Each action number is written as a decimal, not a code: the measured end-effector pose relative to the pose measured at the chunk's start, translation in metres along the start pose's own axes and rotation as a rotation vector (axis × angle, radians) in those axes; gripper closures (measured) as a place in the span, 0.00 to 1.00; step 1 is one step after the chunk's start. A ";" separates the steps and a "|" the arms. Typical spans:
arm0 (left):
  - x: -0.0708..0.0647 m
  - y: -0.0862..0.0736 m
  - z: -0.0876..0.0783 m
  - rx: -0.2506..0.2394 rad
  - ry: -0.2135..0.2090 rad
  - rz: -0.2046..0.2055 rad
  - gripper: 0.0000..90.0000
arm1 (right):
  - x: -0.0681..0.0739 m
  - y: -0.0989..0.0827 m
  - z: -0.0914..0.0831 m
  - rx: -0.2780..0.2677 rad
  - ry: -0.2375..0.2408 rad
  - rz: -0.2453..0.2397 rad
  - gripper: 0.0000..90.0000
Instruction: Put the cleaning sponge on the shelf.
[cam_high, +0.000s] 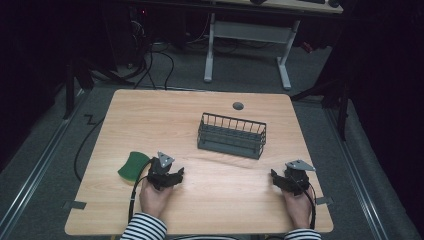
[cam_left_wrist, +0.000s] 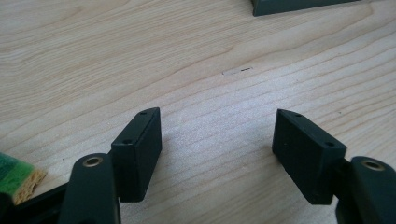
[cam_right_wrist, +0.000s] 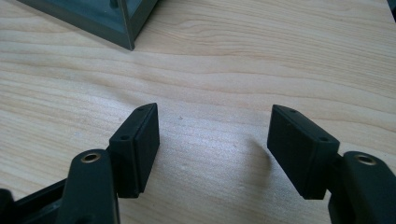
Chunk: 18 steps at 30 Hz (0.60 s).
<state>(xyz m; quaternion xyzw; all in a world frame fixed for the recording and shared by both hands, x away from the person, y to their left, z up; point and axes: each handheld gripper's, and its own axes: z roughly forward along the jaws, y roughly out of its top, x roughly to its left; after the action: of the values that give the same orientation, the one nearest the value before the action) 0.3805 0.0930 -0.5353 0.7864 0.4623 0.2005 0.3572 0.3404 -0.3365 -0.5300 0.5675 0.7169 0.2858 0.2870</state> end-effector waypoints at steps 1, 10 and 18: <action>0.000 0.000 0.000 0.000 0.000 0.000 0.37 | 0.000 0.000 0.000 -0.001 0.002 -0.002 0.38; 0.001 0.000 0.000 0.006 0.008 -0.007 0.33 | -0.007 0.001 0.002 0.018 0.046 0.054 0.37; 0.001 0.000 0.000 0.007 0.008 -0.008 0.33 | -0.007 0.001 0.002 0.017 0.044 0.054 0.37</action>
<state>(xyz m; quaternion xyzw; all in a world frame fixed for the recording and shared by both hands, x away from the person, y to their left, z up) 0.3812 0.0932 -0.5353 0.7851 0.4675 0.2008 0.3532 0.3438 -0.3432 -0.5302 0.5828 0.7097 0.2996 0.2586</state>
